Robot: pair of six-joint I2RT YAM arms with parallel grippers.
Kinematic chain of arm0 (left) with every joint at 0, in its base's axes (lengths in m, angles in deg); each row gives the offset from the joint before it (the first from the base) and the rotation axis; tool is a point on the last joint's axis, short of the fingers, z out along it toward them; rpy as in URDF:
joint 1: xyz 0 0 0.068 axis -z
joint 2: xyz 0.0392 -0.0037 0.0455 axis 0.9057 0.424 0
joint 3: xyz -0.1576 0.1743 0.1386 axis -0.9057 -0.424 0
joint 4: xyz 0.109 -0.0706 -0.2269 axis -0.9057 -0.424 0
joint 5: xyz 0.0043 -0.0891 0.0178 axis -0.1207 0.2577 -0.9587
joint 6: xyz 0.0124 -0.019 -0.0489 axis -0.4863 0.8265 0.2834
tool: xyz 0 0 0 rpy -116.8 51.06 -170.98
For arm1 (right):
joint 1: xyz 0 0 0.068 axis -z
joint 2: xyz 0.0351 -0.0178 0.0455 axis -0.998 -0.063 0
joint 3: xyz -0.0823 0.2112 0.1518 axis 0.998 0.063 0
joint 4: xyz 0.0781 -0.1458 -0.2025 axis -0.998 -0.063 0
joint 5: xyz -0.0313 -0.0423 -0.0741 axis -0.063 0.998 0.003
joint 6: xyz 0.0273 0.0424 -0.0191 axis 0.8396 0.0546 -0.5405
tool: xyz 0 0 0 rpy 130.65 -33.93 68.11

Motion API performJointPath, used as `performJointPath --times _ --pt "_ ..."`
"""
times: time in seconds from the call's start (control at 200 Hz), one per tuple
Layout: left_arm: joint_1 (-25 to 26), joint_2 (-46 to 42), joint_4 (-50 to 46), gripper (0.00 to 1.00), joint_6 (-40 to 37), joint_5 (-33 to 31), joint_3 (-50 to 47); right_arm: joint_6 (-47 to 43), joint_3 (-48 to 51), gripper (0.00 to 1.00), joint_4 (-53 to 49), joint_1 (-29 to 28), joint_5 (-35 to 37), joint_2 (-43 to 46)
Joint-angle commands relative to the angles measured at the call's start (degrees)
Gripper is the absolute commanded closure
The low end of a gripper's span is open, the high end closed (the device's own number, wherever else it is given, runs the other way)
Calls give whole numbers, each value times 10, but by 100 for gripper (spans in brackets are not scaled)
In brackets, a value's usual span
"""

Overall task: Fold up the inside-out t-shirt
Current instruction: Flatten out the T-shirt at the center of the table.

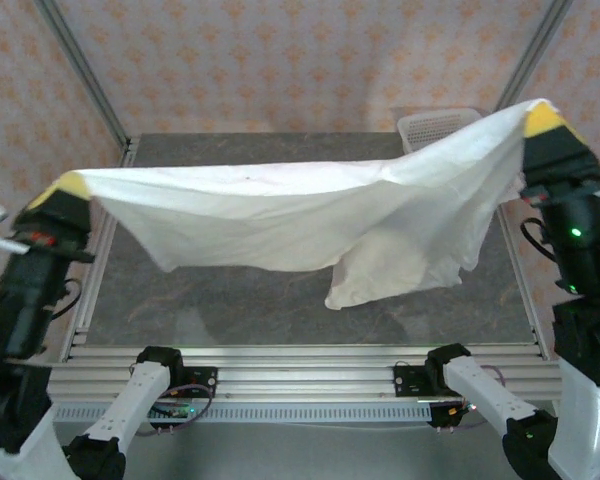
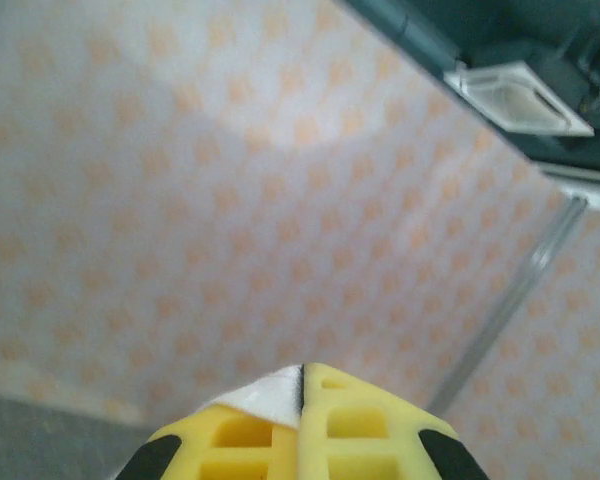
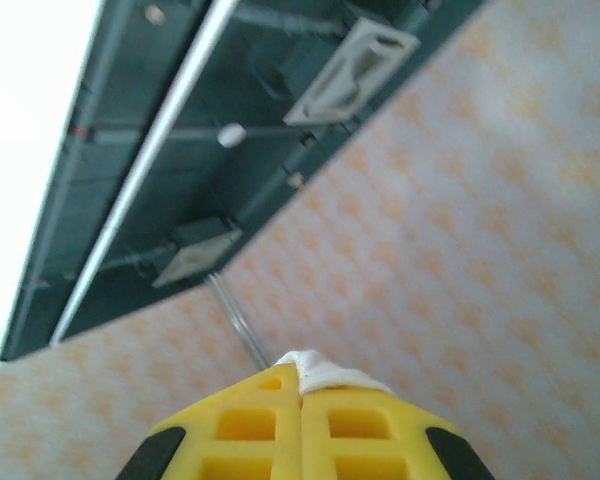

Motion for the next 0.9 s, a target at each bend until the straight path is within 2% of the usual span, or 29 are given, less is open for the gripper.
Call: performJointPath --times 0.0,0.115,0.2,0.275,0.36,0.465,0.621,0.746,0.891 --pt "-5 41 -31 100 -54 -95 7 15 -20 100 64 3 28 -6" --pt "-5 58 -46 100 -46 -96 18 37 -51 100 31 3 12 -37" --pt "-5 20 0 100 -32 -70 -6 47 -74 100 36 3 -24 -41" --pt "-5 -9 30 100 -28 -91 -16 41 -78 100 52 3 9 -32" --pt "-5 -5 -1 100 -40 -104 34 41 -97 100 43 4 36 -26" --pt "-5 -6 -21 100 -45 -97 76 55 -115 100 40 4 2 -13" --pt "-5 -29 -13 100 -37 -90 81 82 -96 100 78 3 -40 20" --pt "-5 -31 -14 100 -30 -90 81 77 -93 100 69 3 -33 35" --pt "-5 -13 -11 100 -41 -99 69 57 -84 100 37 3 23 22"
